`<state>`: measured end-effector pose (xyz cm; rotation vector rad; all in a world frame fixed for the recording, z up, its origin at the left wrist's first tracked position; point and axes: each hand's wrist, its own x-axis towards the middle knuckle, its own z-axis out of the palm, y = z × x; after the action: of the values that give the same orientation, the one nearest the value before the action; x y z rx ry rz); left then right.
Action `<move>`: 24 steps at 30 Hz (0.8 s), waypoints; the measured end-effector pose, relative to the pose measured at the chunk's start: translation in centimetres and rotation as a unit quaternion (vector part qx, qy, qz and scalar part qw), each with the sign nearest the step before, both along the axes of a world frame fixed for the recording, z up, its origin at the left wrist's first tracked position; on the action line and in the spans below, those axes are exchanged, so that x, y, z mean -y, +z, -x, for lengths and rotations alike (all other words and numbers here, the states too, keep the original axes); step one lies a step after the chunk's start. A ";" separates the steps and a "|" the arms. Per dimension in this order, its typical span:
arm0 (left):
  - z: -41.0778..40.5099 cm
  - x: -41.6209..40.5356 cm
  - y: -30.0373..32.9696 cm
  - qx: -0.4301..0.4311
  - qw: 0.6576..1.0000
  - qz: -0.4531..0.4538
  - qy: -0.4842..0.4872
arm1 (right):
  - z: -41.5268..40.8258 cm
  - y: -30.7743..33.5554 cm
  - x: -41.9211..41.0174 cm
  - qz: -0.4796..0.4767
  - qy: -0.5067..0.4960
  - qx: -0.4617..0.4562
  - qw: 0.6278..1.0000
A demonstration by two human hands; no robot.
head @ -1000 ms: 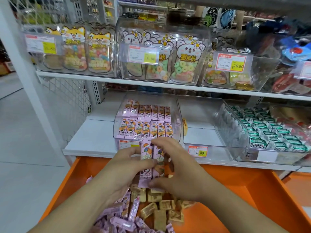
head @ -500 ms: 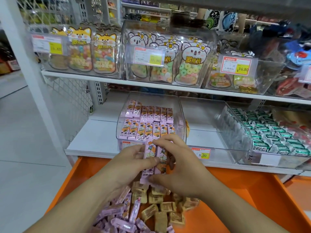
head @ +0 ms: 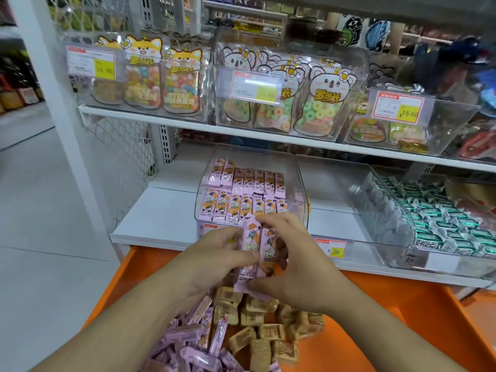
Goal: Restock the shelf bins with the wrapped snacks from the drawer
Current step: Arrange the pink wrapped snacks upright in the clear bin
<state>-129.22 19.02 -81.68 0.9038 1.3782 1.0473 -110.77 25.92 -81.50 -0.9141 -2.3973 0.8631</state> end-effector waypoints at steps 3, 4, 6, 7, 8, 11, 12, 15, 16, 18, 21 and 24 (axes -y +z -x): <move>0.2 -0.3 0.2 -0.020 0.999 0.006 0.029 | 0.4 -0.1 -0.3 -0.006 -0.001 -0.004 1.000; 0.2 -0.3 0.3 -0.028 0.999 0.004 0.034 | 0.5 -0.1 -0.4 -0.009 -0.002 -0.003 1.000; 0.4 -0.4 0.7 -0.070 0.995 -0.013 0.067 | 0.6 0.1 -0.8 -0.018 -0.011 0.001 1.000; 0.8 -0.6 0.9 -0.098 0.991 -0.031 0.087 | 0.8 0.3 -1.1 -0.022 -0.019 0.005 1.000; 1.2 -0.8 1.0 -0.144 0.983 -0.059 0.097 | 1.1 0.6 -1.6 -0.024 -0.030 0.006 0.999; 3.4 -1.5 1.0 -0.379 0.905 -0.168 0.093 | 2.7 1.4 -4.5 -0.031 -0.058 0.014 0.998; 4.3 -1.8 0.9 -0.440 0.875 -0.186 0.084 | 3.5 1.4 -5.8 -0.031 -0.066 0.020 0.997; 6.8 -3.2 -0.7 -0.526 0.838 -0.136 0.052 | 6.4 1.3 -10.0 -0.006 -0.096 0.047 0.994; 7.4 -3.4 -1.3 -0.537 0.835 -0.114 0.043 | 7.4 1.1 -11.5 0.012 -0.101 0.061 0.993; 7.9 -3.5 -2.2 -0.525 0.846 -0.088 0.036 | 9.2 0.7 -14.3 0.042 -0.098 0.070 0.992; 7.9 -3.4 -2.4 -0.495 0.865 -0.072 0.040 | 11.4 0.4 -18.2 0.015 -0.090 0.113 0.989; 7.9 -3.7 -2.3 -0.488 0.865 -0.095 0.062 | 13.2 0.6 -21.1 0.010 -0.101 0.148 0.984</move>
<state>-137.11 22.73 -84.01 1.6397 2.2034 0.8333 -123.92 47.01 -80.87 -1.3501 -2.4832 0.7168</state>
